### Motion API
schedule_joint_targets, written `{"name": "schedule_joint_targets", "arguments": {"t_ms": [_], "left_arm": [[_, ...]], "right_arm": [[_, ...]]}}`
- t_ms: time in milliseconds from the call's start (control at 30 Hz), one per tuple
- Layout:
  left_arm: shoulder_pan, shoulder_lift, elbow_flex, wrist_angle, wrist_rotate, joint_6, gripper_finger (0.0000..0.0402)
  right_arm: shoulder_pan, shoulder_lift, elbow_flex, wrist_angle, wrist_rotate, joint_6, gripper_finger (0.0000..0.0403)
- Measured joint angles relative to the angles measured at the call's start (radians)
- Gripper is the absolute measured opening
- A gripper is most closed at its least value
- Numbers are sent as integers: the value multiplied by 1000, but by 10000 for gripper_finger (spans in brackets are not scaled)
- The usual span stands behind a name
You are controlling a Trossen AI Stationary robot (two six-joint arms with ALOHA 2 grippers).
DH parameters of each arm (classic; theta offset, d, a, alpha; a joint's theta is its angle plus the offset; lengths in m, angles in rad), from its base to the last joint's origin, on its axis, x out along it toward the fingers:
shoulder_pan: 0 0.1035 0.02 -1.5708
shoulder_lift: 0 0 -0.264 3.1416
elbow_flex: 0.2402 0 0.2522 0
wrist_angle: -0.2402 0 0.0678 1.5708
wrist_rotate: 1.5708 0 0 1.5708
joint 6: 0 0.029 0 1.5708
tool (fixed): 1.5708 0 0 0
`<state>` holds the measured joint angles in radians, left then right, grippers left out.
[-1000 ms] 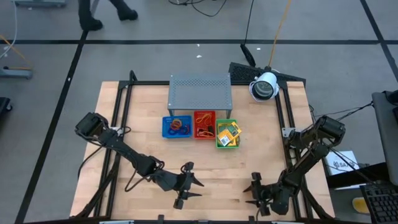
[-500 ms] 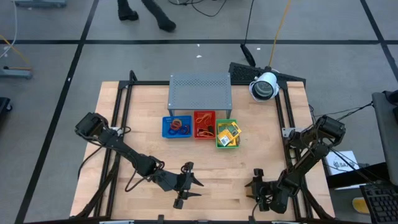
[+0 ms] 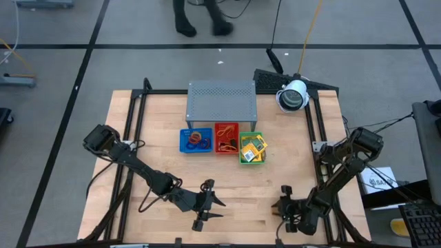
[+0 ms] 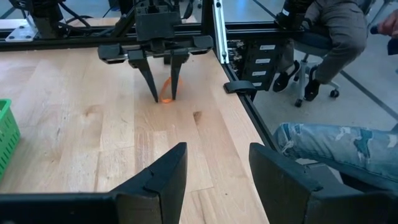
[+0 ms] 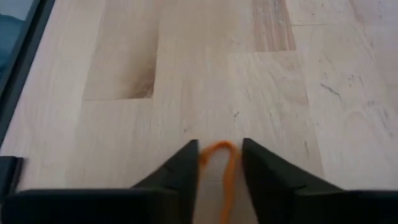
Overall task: Pick & Place Office Desk Supplies
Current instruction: Put the orange rubber band into the red bin
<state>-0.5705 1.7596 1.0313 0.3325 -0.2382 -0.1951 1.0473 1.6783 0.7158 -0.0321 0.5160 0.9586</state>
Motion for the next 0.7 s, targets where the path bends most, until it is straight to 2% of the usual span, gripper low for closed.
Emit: {"name": "schedule_joint_targets", "arguments": {"t_ms": [167, 200, 367, 533, 700], "left_arm": [[0, 0, 0, 0, 0, -13, 182], [0, 0, 0, -1, 0, -14, 182], [0, 0, 0, -7, 0, -15, 182], [11, 0, 0, -7, 0, -21, 182], [16, 0, 0, -11, 0, -26, 182]], "right_arm": [[0, 0, 0, 2, -22, 52, 22], [0, 0, 0, 2, -20, 64, 12], [-40, -57, -3, -20, -13, 118, 2], [-157, -210, -3, -1, 19, -40, 1], [-291, -370, -3, 16, 114, -245, 1]]}}
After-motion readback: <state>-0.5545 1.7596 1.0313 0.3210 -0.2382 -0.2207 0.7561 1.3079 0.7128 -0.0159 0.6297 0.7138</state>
